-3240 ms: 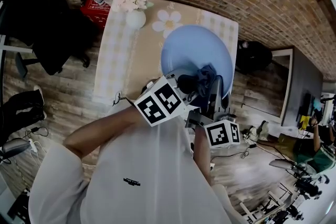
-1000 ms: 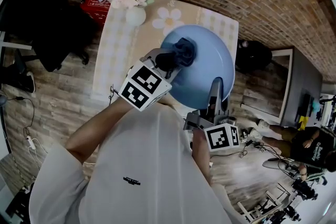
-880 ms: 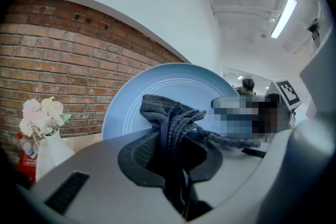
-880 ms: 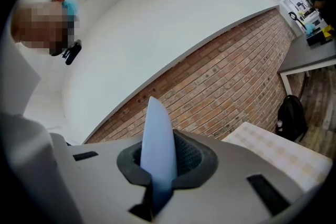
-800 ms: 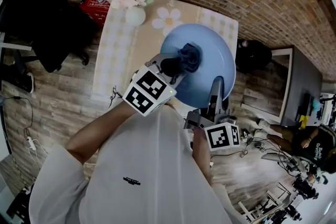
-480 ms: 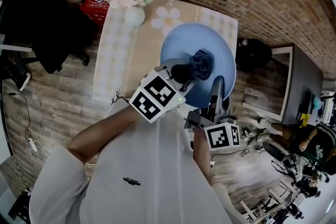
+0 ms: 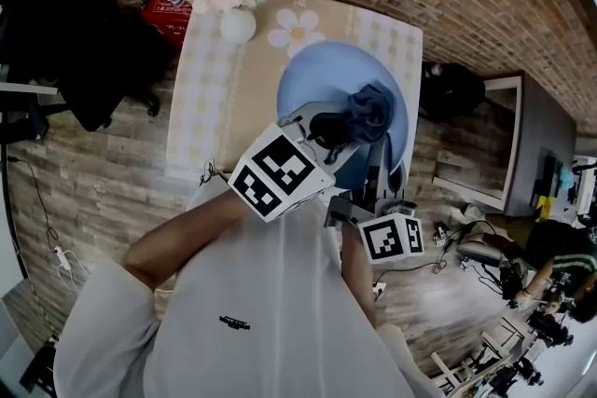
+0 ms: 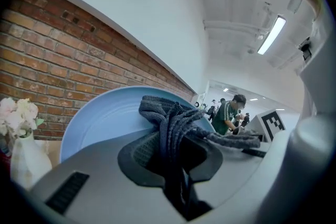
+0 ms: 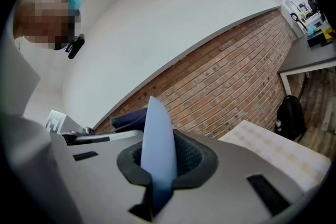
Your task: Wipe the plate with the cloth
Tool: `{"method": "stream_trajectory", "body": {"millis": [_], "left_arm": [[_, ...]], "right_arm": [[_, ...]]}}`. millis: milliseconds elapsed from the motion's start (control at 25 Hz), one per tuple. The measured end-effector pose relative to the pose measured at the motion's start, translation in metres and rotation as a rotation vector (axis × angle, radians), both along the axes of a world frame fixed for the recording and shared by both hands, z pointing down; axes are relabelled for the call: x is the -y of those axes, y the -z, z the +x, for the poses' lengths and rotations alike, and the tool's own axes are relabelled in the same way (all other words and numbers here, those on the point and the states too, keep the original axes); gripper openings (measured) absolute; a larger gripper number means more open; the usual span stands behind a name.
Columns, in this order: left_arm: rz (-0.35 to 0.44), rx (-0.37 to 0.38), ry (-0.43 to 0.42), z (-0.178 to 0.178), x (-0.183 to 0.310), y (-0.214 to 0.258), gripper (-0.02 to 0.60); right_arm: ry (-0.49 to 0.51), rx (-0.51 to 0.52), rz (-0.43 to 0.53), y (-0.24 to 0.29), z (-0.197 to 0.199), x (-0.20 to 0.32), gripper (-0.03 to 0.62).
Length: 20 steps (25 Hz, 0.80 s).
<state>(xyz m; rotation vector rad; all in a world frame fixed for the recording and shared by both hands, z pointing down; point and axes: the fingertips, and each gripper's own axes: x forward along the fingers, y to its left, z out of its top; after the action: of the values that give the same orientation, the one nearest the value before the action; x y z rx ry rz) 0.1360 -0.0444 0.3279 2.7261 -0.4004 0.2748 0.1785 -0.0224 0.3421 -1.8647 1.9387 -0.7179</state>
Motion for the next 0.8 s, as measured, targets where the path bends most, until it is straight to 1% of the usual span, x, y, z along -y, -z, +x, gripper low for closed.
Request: {"method": "stream_trajectory", "body": {"millis": [160, 400, 640, 800], "left_arm": [[0.037, -0.012, 0.048, -0.014, 0.011, 0.015, 0.061], [0.068, -0.008, 0.134, -0.038, 0.035, 0.023, 0.061], [0.086, 0.016, 0.237, -0.07, 0.06, 0.021, 0.061], [0.075, 0.047, 0.298, -0.095, 0.07, 0.011, 0.061]], "right_arm": [[0.009, 0.001, -0.01, -0.004, -0.003, -0.003, 0.058], [0.0, -0.018, -0.014, -0.007, 0.007, -0.004, 0.058], [-0.026, -0.068, -0.025, -0.009, 0.027, -0.006, 0.06], [-0.037, -0.122, -0.032, -0.007, 0.038, -0.009, 0.06]]}}
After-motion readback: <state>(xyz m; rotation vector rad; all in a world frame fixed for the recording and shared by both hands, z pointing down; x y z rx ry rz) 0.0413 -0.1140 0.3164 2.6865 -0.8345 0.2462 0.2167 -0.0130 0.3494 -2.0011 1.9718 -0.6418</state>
